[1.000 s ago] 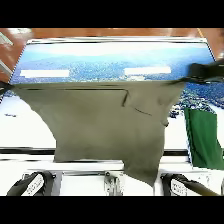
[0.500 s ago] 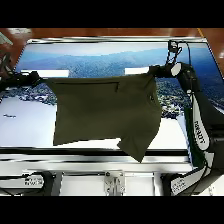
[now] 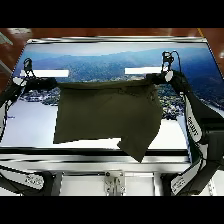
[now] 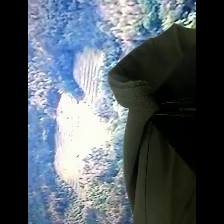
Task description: Fold the shirts.
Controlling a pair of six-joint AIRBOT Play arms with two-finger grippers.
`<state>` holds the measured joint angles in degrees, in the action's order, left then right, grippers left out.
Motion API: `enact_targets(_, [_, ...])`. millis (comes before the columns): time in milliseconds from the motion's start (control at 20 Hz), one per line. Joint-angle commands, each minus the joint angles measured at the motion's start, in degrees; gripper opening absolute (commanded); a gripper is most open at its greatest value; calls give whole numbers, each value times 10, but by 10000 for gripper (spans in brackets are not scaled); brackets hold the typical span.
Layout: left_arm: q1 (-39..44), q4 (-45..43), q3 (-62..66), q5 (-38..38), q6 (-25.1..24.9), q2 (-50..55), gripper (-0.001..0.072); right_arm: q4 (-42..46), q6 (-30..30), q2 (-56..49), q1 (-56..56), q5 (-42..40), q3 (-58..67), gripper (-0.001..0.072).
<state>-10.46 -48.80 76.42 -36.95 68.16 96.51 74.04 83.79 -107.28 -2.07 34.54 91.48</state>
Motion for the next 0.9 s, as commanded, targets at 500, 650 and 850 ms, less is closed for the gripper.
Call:
enact_targets(500, [-41,-177,11,-297,128,11,34,41,48,-1,30,352,-2,56])
enact_targets(650, [-40,-176,11,-303,142,17,34,40,59,-8,30,391,-2,55])
enact_targets(850, [-40,-176,11,-350,142,32,34,41,64,-6,30,429,-2,56])
